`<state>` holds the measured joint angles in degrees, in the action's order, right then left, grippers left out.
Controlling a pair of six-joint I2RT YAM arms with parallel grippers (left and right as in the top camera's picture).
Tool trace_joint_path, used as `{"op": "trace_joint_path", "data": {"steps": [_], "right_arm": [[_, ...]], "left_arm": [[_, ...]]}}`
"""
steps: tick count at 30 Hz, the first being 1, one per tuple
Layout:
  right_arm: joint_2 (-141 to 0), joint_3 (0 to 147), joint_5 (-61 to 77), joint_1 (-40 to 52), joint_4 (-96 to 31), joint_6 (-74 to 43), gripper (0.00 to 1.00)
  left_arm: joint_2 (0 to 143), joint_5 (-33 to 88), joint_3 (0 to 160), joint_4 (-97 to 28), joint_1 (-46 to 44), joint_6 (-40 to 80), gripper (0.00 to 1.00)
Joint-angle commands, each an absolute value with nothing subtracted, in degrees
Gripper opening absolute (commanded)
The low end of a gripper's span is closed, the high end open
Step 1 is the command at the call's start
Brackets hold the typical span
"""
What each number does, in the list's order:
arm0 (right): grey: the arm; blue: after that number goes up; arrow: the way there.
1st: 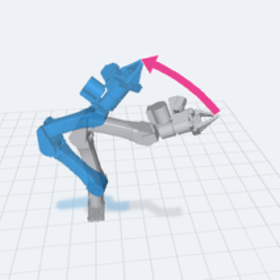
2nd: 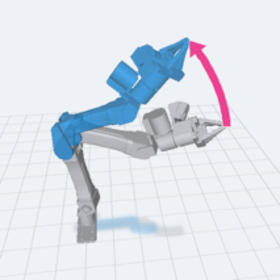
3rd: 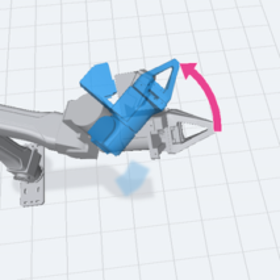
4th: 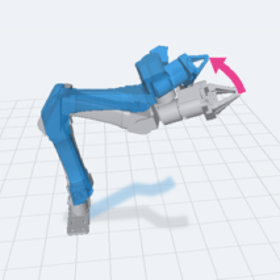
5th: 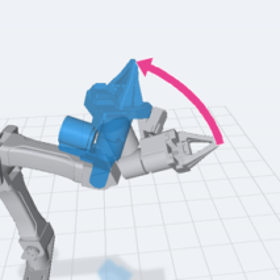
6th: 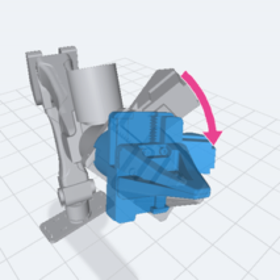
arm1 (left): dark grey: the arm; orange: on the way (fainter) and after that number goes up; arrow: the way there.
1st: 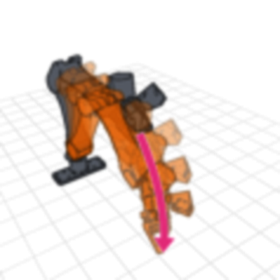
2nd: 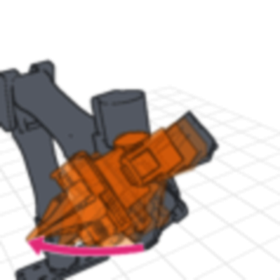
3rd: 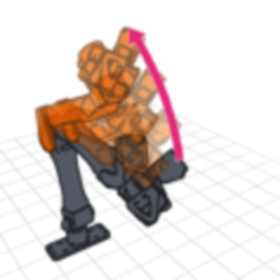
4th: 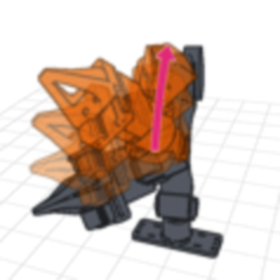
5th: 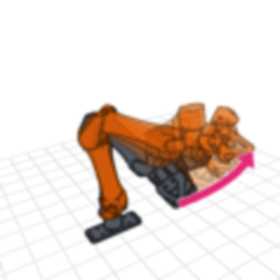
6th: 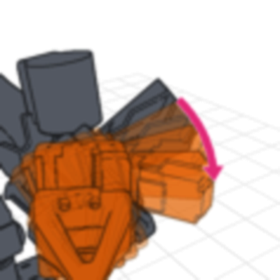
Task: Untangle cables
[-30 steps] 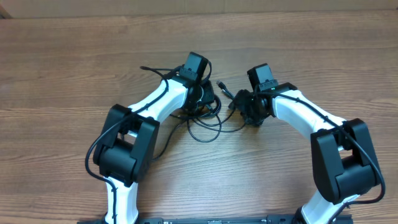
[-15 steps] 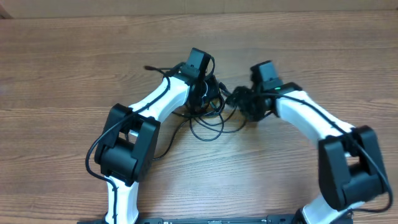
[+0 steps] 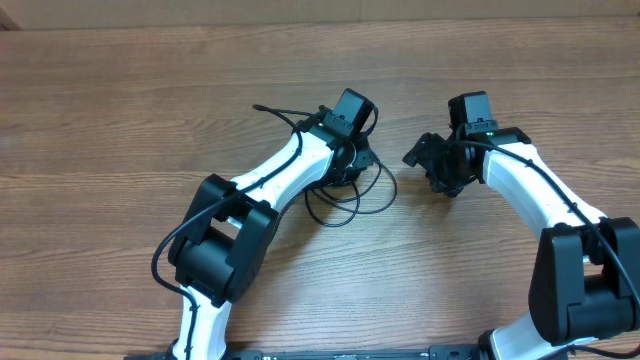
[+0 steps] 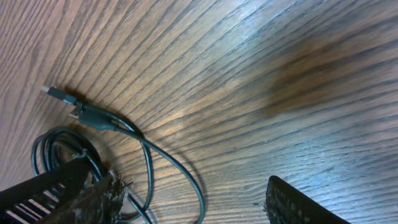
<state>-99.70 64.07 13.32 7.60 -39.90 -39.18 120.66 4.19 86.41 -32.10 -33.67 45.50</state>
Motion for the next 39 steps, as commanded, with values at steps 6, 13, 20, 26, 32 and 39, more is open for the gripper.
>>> {"op": "trace_joint_path", "data": {"steps": [6, 13, 20, 26, 32, 39], "right_arm": [[-98.8, 63.7, 11.6, 7.7, -40.2, -38.9, 0.72], [-98.8, 63.7, 11.4, 7.7, -40.2, -38.9, 0.73], [-98.8, 63.7, 11.4, 7.7, -40.9, -38.9, 0.74], [-98.8, 63.7, 14.5, 7.8, -41.3, -38.9, 0.81], [-98.8, 63.7, 26.1, 7.7, -41.2, -38.6, 0.85], [-98.8, 63.7, 42.4, 7.8, -36.4, -38.7, 0.43]], "left_arm": [[125.0, 1.0, 87.4, -28.9, -34.8, 45.9, 0.22], [122.8, 2.0, 88.8, -30.3, -33.3, 43.4, 0.09], [121.9, 6.5, 90.4, -36.2, -31.2, 36.8, 0.04], [119.2, 12.7, 99.7, -51.7, -27.4, 24.6, 0.04], [118.3, 41.2, 100.7, -55.6, -21.2, 7.6, 0.04], [118.3, 68.2, 100.7, -62.6, -12.8, -12.4, 0.04]]}}
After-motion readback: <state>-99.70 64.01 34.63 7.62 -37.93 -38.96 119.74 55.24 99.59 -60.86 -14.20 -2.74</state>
